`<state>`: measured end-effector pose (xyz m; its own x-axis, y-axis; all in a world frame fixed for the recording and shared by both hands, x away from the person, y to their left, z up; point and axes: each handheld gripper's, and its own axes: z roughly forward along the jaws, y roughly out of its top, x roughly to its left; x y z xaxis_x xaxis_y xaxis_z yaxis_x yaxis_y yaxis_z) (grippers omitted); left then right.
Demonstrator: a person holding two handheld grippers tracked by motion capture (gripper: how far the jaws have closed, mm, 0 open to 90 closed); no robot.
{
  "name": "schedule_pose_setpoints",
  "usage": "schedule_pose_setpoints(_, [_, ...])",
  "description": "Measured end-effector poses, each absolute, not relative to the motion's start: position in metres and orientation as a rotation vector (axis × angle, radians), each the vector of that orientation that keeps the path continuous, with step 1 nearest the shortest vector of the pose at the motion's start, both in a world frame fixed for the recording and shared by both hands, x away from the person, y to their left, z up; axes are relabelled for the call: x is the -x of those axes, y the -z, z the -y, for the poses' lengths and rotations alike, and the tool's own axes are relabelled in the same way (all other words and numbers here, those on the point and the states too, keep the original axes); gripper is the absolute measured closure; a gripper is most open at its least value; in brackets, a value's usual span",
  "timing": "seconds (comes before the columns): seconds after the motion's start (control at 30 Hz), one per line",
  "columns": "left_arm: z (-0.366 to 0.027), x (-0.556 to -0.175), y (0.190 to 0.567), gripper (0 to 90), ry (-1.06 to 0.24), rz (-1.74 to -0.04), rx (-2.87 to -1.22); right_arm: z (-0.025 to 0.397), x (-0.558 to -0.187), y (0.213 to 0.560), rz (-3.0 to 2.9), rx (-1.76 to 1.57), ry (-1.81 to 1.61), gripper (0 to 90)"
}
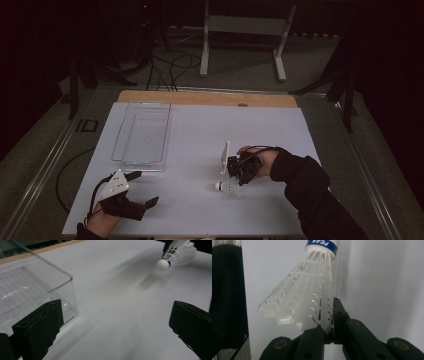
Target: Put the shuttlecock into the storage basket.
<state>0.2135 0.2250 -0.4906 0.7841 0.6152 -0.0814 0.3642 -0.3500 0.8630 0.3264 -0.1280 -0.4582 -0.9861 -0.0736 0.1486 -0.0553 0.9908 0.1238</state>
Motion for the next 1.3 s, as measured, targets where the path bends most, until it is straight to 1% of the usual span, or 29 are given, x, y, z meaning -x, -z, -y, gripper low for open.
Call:
schedule_pose_setpoints(0.23, [-0.216,-0.221,0.477,0.0,-0.251,-0.652,-2.044,0.128,-0.324,0.457,2.979,-0.104,0.187,89.9])
schedule_pose_setpoints(0.63, [-0.202,-0.234,0.446,0.0,-0.214,-0.542,-2.132,0.126,-0.322,0.455,2.983,-0.115,0.238,89.9])
schedule_pose_setpoints(0.93, [-0.184,-0.242,0.435,0.0,-0.131,-0.459,-2.195,0.122,-0.32,0.452,2.98,-0.13,0.246,89.9])
schedule_pose_setpoints(1.3, [-0.161,-0.246,0.425,0.0,-0.113,-0.405,-2.275,0.118,-0.319,0.454,2.97,-0.129,0.248,89.8])
